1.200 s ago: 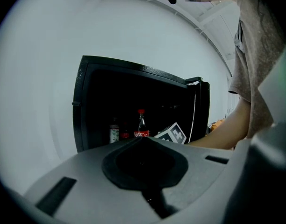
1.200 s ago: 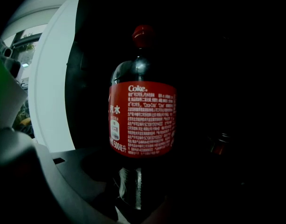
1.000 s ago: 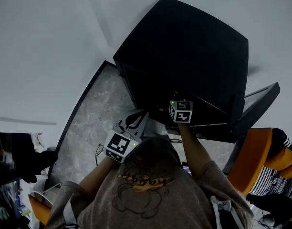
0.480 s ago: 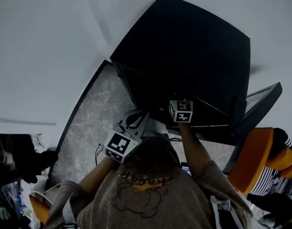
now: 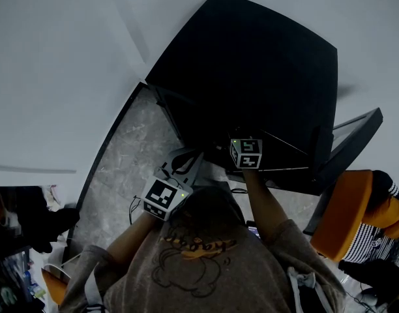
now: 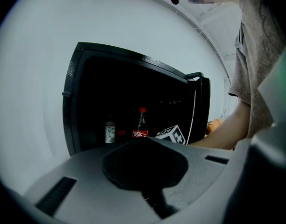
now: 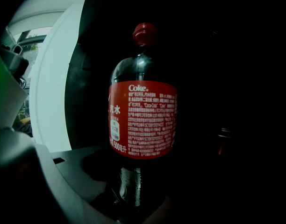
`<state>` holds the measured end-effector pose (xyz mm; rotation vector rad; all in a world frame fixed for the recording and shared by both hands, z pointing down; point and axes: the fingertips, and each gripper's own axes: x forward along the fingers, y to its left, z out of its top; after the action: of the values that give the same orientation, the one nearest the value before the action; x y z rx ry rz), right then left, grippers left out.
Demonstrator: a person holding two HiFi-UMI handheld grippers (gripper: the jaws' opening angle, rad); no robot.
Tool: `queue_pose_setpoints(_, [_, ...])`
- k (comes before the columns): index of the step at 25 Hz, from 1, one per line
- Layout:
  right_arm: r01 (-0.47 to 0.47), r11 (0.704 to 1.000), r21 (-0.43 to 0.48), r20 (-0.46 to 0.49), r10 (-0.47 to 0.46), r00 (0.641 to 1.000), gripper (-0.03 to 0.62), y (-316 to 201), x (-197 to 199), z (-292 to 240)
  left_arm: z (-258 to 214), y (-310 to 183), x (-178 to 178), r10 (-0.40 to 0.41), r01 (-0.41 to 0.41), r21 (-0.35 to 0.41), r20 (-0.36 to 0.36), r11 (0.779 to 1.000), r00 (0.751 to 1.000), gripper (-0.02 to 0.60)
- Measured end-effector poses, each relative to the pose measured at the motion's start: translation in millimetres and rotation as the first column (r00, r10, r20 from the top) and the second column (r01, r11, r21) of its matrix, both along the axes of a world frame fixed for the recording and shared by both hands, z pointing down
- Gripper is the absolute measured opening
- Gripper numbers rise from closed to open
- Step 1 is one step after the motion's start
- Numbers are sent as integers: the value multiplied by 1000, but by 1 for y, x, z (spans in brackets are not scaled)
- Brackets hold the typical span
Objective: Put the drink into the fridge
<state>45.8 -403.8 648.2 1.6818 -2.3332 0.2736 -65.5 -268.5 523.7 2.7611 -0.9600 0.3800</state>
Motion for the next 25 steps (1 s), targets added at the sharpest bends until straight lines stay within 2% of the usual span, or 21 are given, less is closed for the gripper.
queue_pose_setpoints(6, [6,1000,-3,-7,-7,1000,293,2,0,1,-1,2,0,-4,4,-6,0,1000,1000,5])
queue_pose_setpoints(13, [10,1000,-17,64,-9,998,293,5,-2,-5,-5,4,-3,-21,21,-10,-4,1000,1000,5])
queue_pose_setpoints(25, [-60,990,-128,108,74,991,293,42,3,-15,-41,16,-5,-43,42,-48,-24,998,999,5])
